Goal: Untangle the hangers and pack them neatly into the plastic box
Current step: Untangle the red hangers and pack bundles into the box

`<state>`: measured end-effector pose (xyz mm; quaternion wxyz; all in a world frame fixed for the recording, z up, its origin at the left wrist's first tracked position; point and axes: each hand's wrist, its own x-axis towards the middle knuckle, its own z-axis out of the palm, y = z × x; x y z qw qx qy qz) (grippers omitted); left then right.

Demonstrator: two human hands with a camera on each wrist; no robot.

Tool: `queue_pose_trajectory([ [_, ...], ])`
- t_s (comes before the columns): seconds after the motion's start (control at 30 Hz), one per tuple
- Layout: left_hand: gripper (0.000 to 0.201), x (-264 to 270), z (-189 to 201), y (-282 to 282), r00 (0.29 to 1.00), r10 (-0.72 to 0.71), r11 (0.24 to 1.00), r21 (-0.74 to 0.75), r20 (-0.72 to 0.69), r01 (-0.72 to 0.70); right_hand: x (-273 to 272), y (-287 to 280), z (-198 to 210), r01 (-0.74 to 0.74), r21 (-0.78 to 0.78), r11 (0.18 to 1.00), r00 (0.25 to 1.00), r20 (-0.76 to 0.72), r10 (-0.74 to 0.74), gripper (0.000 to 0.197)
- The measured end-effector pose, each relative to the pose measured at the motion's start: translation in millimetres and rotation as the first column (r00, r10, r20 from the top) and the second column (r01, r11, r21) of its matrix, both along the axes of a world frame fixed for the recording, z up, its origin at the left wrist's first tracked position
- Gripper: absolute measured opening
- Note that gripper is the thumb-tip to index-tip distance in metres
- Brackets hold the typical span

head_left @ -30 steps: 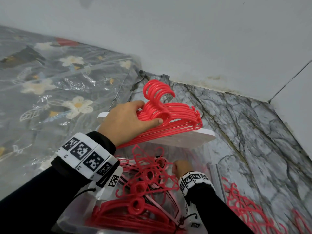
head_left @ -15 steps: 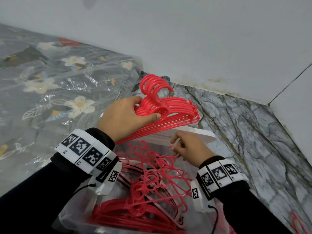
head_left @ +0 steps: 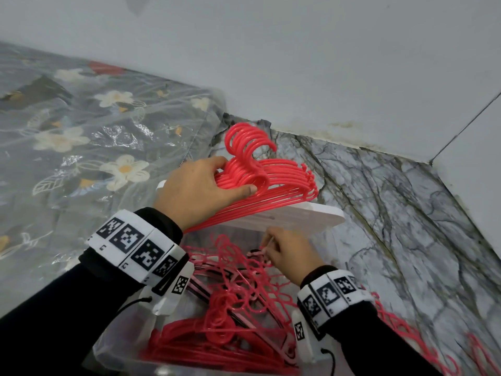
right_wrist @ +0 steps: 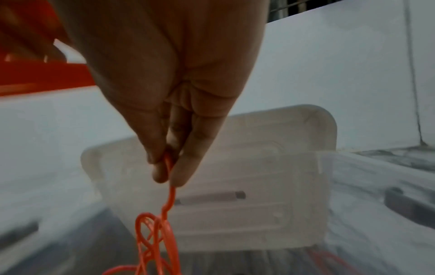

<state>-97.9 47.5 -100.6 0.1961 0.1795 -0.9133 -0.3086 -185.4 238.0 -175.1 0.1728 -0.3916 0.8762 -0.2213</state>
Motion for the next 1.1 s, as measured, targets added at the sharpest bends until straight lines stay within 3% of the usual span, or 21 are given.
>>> queue_pose_trajectory([
  [0.07,0.064,0.5,-0.3,-1.4,1.000,0.015,1.000,-0.015,-0.005,-0.015,-4.7,-0.7,11.0,0.088,-0.143,0.986,0.996,0.044,-0.082,0.014],
  [0.13,0.063,1.0,-0.7,-2.4,0.999,0.031,0.999,-0.020,-0.018,-0.031,-6.6,0.5,16.7,0.104,-0.166,0.981,0.993,0.071,-0.093,0.014],
  [0.27,0.055,1.5,-1.7,-4.1,0.998,0.039,0.999,-0.037,-0.044,-0.040,-2.4,0.8,7.6,-0.043,0.019,0.999,0.998,0.057,0.042,0.014],
  [0.47,0.051,1.9,-2.3,-2.8,0.999,0.021,0.999,-0.038,-0.041,-0.023,1.8,1.1,-14.0,-0.096,0.188,0.977,0.992,-0.067,0.110,0.021],
  [0.9,0.049,4.9,2.4,-5.1,0.999,0.042,0.998,-0.053,-0.017,-0.043,-21.4,10.5,-5.8,0.106,0.274,0.956,0.910,-0.414,0.018,0.026],
  [0.97,0.050,5.5,3.3,-5.9,0.999,0.046,0.997,-0.057,-0.011,-0.046,-26.4,13.8,3.6,0.123,0.210,0.970,0.916,-0.399,-0.030,0.022],
  [1.1,0.049,5.4,3.8,-7.2,0.997,0.071,0.994,-0.080,-0.007,-0.072,-34.1,18.1,36.0,0.098,-0.120,0.988,0.958,-0.258,-0.126,0.016],
])
